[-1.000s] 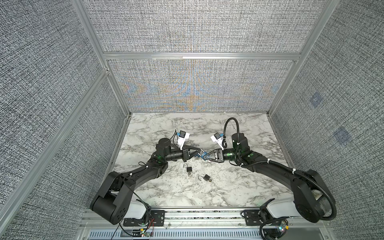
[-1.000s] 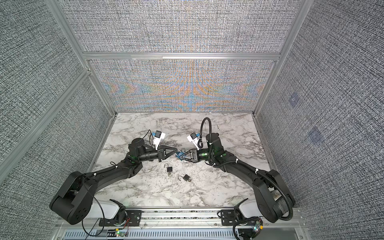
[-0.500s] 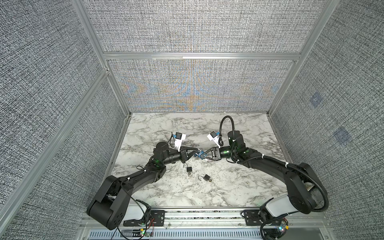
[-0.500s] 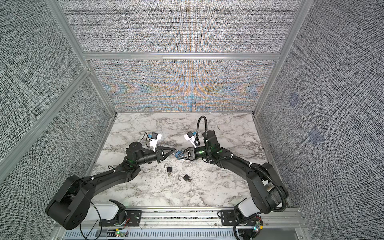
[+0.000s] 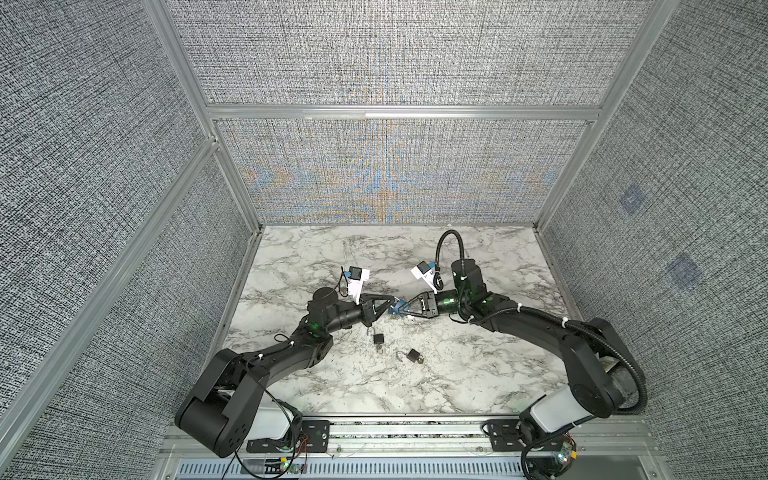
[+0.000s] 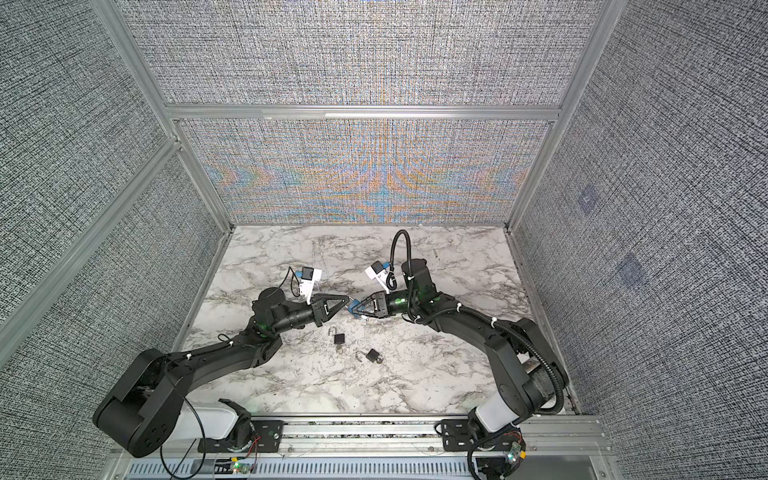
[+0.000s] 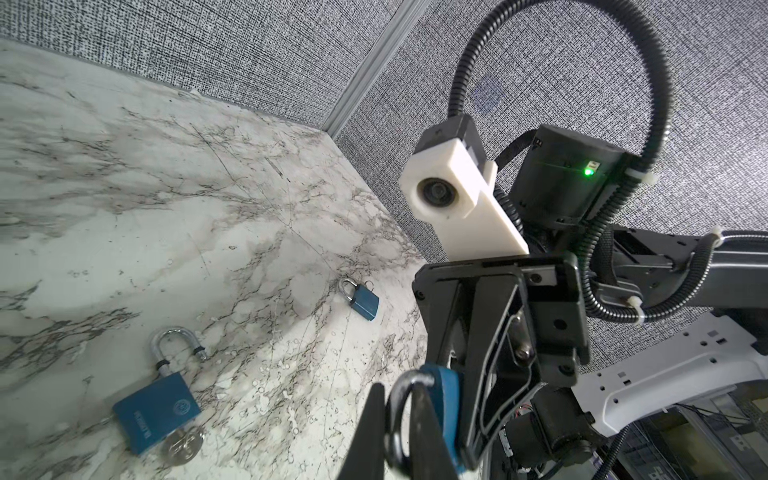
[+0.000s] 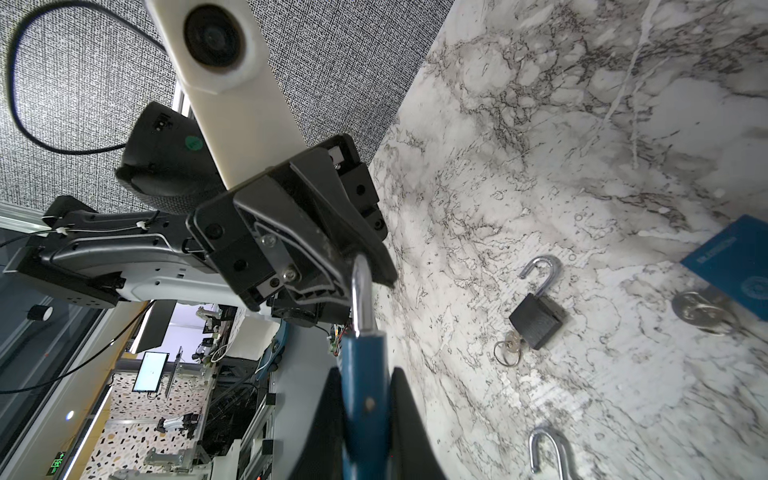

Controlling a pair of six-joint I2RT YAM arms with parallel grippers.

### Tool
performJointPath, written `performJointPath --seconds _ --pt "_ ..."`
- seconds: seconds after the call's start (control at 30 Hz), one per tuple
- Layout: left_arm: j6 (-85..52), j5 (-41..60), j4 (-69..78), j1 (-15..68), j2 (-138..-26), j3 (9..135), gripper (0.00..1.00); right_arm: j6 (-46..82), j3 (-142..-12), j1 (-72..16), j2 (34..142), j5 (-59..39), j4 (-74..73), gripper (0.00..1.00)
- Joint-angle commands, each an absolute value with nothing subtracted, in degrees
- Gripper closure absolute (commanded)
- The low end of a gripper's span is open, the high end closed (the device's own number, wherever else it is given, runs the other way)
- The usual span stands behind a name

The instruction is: Lock with the key

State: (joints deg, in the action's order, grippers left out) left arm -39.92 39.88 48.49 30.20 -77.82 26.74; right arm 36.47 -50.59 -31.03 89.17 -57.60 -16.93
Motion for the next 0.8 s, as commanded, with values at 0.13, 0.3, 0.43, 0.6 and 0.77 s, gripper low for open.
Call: performJointPath --seconds 0.13,0.3,0.43,0.6,0.77 --pt "-42.4 52.8 48.9 32.0 -77.3 26.6 1.00 35.8 -50.8 -31.7 88.4 -53.3 -29.0 1.00" --pt "-42.9 54.2 48.3 31.9 -77.2 28.0 1.00 34.8 -49.5 -31.7 87.7 -53.2 -27.7 1.00" --pt "-40.6 53.2 43.2 31.7 -76.4 29.8 1.00 34.4 -48.7 -31.7 87.1 -53.5 -27.5 1.00" --pt "-38.2 52.0 39.2 31.5 -75.2 31.3 0.92 34.7 -47.3 -31.9 86.5 -53.6 -28.3 1.00" --pt "-38.2 52.6 39.2 31.4 -75.6 31.5 0.91 34.8 -47.1 -32.2 86.0 -53.5 -28.3 1.00"
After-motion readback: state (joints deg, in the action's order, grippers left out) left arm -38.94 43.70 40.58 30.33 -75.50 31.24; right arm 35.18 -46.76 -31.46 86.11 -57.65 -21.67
